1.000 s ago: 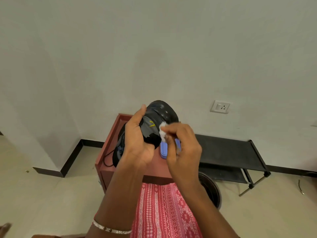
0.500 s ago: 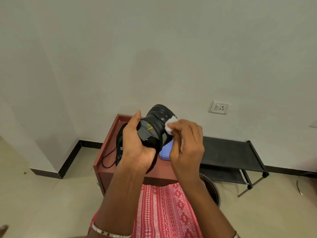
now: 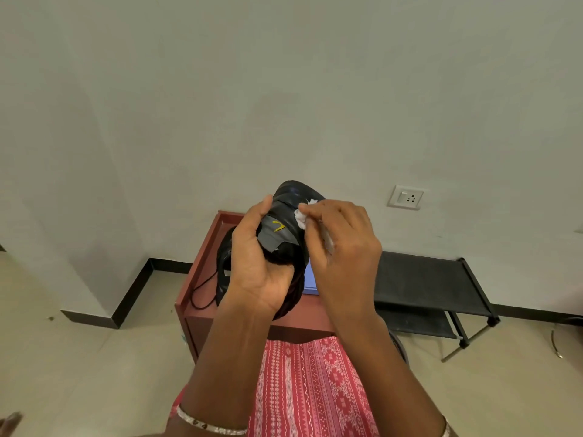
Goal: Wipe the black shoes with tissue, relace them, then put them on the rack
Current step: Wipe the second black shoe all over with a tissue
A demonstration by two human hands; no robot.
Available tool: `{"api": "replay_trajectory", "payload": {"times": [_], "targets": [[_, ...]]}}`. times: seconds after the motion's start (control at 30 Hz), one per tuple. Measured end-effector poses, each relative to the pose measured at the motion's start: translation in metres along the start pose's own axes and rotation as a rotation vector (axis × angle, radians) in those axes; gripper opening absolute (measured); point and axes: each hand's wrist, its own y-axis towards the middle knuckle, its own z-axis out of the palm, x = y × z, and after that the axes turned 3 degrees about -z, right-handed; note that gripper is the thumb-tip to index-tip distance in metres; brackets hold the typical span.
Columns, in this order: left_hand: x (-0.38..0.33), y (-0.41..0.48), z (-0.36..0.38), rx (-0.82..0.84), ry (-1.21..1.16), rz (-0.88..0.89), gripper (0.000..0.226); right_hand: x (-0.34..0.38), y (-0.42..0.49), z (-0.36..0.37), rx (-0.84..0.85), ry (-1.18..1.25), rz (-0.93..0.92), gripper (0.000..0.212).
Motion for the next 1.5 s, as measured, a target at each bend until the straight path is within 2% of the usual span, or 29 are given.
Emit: {"api": "replay_trajectory", "payload": {"times": [0.1,0.2,0.5,0.8,0.9,1.07,1.2,1.33,1.5], "targets": [[0.004,-0.001,0.002,0.062,0.047,-0.026,0.028,0.002,0.014,0.0,0.048,-0.058,-0.038,0.012],[0.011,-0.002,0.004,0.089,0.061,-0.067,0.024,0.0,0.026,0.003,0.126,-0.102,-0.049,0.01],[0.01,-0.006,-0.002,0.035,0.109,-0.142,0.046,-0.024,-0.013,-0.014,0.085,-0.056,-0.058,0.014],[0.009,-0.001,-0.005,0.005,0.082,-0.205,0.056,-0.035,-0.022,-0.019,0.117,-0.065,-0.031,0.015],[0.01,-0.001,-0.005,0.027,0.097,-0.211,0.056,-0.038,-0.024,-0.022,0.162,-0.073,-0.007,0.011],[0.008,0.001,-0.009,0.125,0.083,-0.218,0.049,-0.035,-0.003,-0.029,0.231,0.002,0.112,0.023],[0.006,0.003,-0.008,0.164,0.07,-0.213,0.034,-0.029,0.02,-0.015,0.25,0.018,0.084,0.008],[0.012,-0.001,-0.006,0.148,0.126,-0.202,0.025,-0.026,0.029,-0.002,0.301,-0.1,0.003,0.005],[0.011,-0.004,-0.001,0.148,0.121,-0.144,0.03,-0.028,0.021,0.0,0.186,-0.134,-0.074,0.009]]}}
